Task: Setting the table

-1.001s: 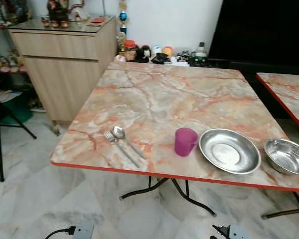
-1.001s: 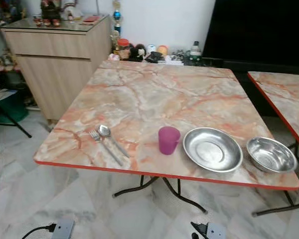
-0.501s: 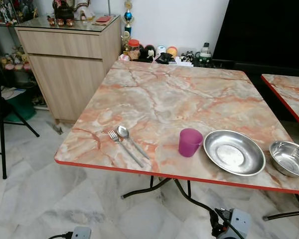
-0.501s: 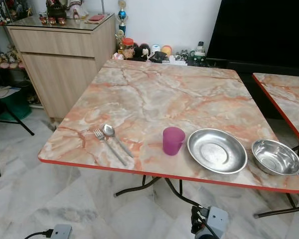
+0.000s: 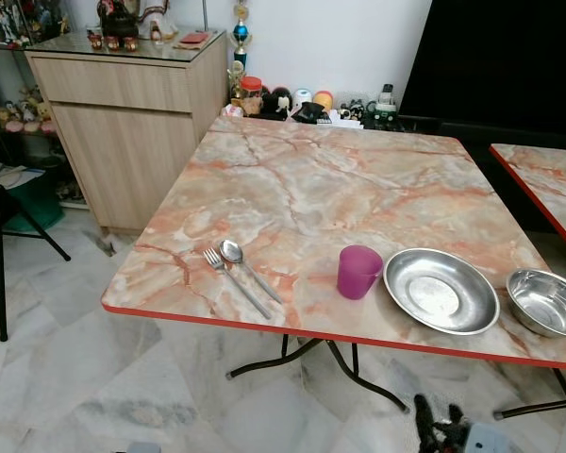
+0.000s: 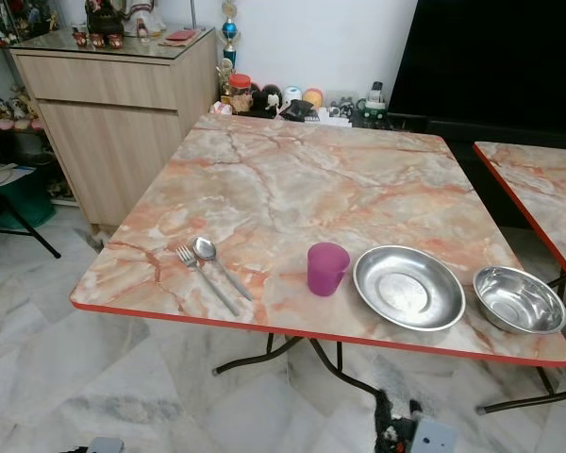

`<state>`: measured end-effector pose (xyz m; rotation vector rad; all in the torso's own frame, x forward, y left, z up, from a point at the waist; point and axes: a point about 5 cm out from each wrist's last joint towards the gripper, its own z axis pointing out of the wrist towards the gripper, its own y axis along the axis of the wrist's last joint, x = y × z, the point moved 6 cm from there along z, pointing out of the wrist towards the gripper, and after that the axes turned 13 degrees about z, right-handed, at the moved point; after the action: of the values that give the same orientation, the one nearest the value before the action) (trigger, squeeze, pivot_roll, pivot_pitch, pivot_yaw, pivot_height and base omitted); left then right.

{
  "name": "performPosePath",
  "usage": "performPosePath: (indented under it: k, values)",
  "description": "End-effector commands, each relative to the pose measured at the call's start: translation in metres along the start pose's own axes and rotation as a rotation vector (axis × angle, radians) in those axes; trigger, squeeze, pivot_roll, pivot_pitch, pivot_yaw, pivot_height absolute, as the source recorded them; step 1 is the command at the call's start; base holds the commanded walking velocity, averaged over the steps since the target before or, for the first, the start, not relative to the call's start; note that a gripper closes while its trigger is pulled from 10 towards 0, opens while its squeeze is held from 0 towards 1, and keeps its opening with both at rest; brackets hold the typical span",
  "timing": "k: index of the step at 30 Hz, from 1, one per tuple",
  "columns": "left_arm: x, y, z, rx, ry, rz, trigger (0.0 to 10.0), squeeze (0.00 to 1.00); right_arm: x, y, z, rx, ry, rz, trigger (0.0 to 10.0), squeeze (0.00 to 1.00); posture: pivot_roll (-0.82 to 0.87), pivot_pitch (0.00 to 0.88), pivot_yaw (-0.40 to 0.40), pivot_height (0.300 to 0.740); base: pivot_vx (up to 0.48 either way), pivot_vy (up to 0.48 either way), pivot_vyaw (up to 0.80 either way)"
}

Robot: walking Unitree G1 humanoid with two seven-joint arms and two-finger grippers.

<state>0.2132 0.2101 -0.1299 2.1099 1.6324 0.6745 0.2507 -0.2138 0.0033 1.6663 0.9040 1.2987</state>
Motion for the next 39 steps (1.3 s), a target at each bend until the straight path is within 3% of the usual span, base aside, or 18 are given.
performPosePath:
  k: [1, 3, 4, 8, 15, 23, 32, 39]
  values:
    - [-0.008, -0.003, 0.001, 0.026, -0.015, 0.032, 10.0, 0.00, 0.012, 0.022, 0.002, -0.058, 0.049, -0.035, 10.0, 0.00, -0.07, 0.015, -0.080, 0.740, 0.000, 0.000, 0.00]
    - [-0.011, -0.001, 0.002, 0.027, -0.017, 0.036, 10.0, 0.00, 0.020, 0.035, 0.004, -0.092, 0.072, -0.041, 10.0, 0.00, -0.07, 0.013, -0.078, 0.740, 0.000, 0.000, 0.00]
    - [-0.011, 0.000, 0.003, 0.028, -0.012, 0.039, 10.0, 0.00, 0.029, 0.052, 0.011, -0.144, 0.085, -0.032, 10.0, 0.00, -0.07, 0.009, -0.065, 0.740, 0.000, 0.000, 0.00]
    - [-0.008, 0.005, 0.004, 0.024, -0.004, 0.059, 10.0, 0.00, 0.047, 0.084, 0.028, -0.234, 0.099, -0.005, 10.0, 0.00, -0.06, 0.007, -0.061, 0.740, 0.000, 0.000, 0.00]
    - [0.003, 0.004, 0.001, 0.016, 0.017, 0.061, 10.0, 0.00, 0.071, 0.107, 0.035, -0.287, 0.149, 0.007, 10.0, 0.00, -0.05, 0.031, -0.070, 0.740, 0.000, -0.242, 0.00]
    - [0.003, 0.004, 0.001, 0.013, 0.013, 0.055, 10.0, 0.00, 0.072, 0.106, 0.035, -0.267, 0.133, 0.013, 10.0, 0.00, -0.05, 0.042, -0.066, 0.740, 0.000, -0.464, 0.00]
    - [0.010, 0.003, 0.000, 0.014, 0.027, 0.043, 10.0, 0.00, 0.074, 0.101, 0.036, -0.242, 0.124, 0.028, 10.0, 0.00, -0.05, 0.049, -0.068, 0.740, 0.000, 0.000, 0.00]
    - [0.017, -0.006, -0.003, 0.024, 0.035, 0.031, 10.0, 0.00, 0.063, 0.090, 0.038, -0.192, 0.081, 0.063, 10.0, 0.00, -0.05, 0.053, -0.071, 0.740, 0.000, 0.000, 0.00]
